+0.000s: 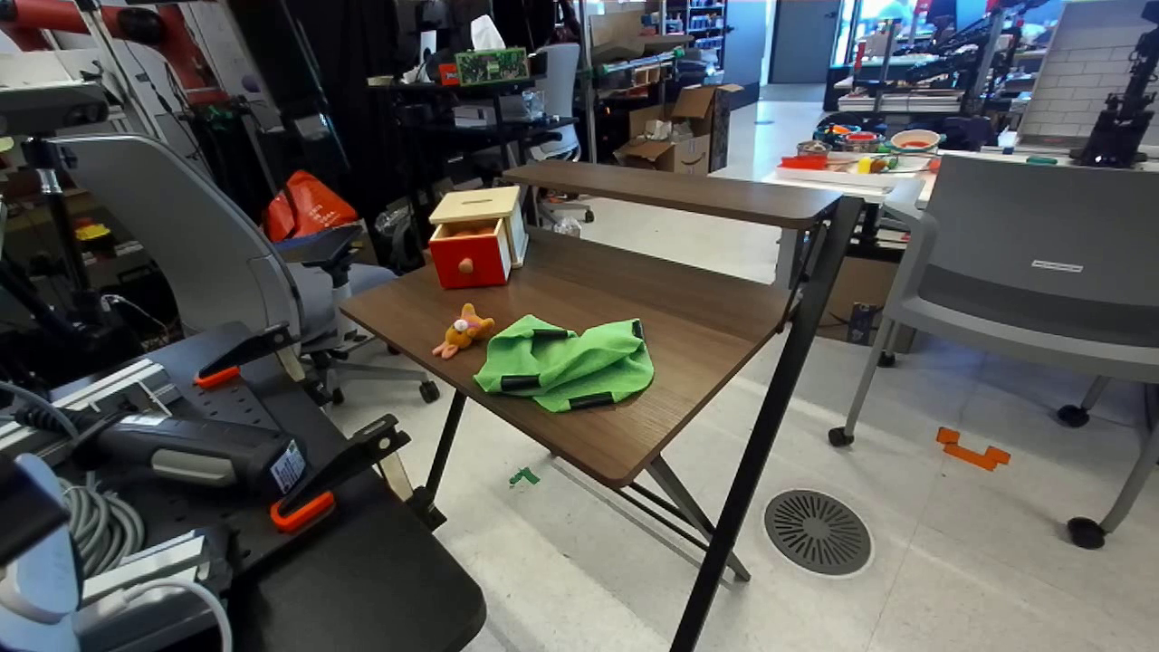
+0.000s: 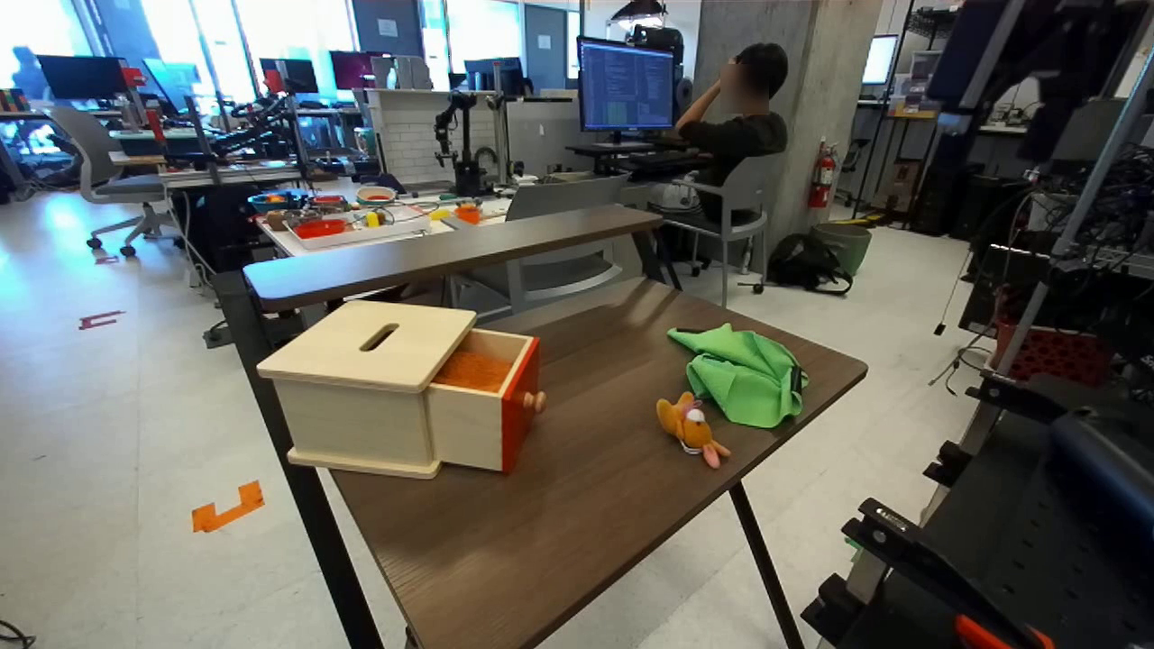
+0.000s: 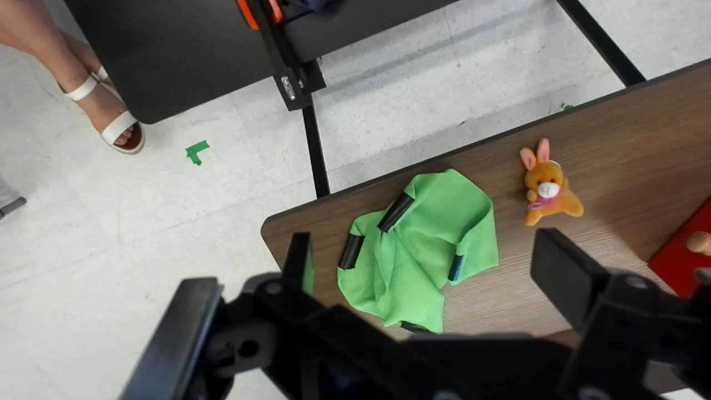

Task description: Move the green cloth

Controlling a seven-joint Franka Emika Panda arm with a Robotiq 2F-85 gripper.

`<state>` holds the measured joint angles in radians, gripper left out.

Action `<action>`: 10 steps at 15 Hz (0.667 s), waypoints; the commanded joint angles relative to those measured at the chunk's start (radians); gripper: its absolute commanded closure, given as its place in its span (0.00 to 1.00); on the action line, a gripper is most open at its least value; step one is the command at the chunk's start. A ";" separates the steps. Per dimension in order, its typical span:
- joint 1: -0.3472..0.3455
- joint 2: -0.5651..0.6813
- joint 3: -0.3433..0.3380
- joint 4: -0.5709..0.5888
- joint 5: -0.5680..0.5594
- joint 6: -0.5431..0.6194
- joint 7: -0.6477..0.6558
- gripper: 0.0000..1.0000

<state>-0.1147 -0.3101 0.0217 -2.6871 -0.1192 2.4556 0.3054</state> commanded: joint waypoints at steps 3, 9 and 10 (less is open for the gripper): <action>0.006 0.386 -0.032 0.217 0.018 0.156 0.000 0.00; 0.034 0.786 -0.067 0.475 0.067 0.313 -0.037 0.00; 0.036 0.843 -0.066 0.513 0.081 0.332 -0.046 0.00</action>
<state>-0.1028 0.3482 -0.0288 -2.3170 -0.0962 2.7340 0.3028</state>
